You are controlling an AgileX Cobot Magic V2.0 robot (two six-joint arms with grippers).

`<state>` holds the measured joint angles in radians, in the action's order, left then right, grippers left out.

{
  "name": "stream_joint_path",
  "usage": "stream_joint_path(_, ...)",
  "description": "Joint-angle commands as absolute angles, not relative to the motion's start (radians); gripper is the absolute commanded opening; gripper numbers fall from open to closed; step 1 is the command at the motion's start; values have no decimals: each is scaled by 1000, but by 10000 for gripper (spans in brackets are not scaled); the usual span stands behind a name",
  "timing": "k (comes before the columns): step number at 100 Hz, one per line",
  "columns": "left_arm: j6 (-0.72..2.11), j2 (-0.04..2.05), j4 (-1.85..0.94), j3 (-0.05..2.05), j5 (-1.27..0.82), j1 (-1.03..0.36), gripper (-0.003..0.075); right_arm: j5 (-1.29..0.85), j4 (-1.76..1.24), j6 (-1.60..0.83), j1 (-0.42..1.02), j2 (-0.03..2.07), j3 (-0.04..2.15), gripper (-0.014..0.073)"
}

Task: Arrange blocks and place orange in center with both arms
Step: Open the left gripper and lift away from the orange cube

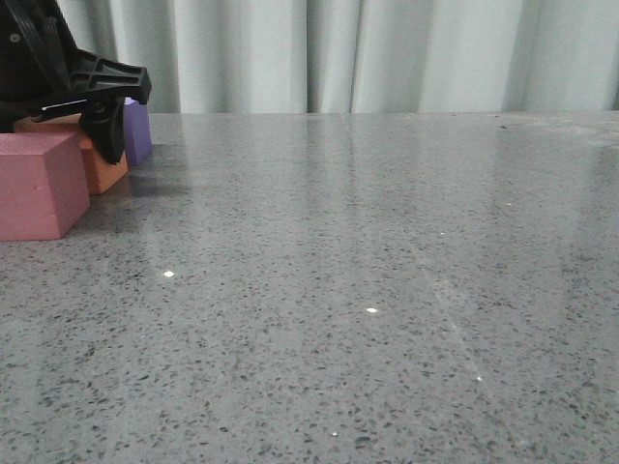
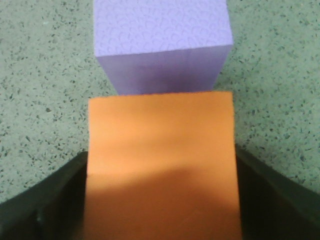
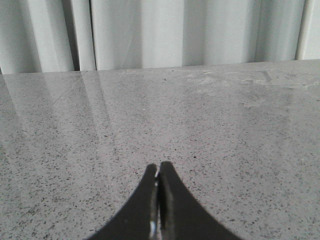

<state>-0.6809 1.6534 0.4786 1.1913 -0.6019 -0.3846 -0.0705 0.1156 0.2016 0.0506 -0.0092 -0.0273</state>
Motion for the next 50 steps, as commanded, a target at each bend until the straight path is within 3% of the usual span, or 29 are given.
stream_joint_path(1,-679,1604,486,1227,-572,-390,517,18,118,194,42,-31,-13,-67)
stream_joint_path(50,-632,1465,472,1309,-671,-421,517,18,118,194,42,-31,-13,-67)
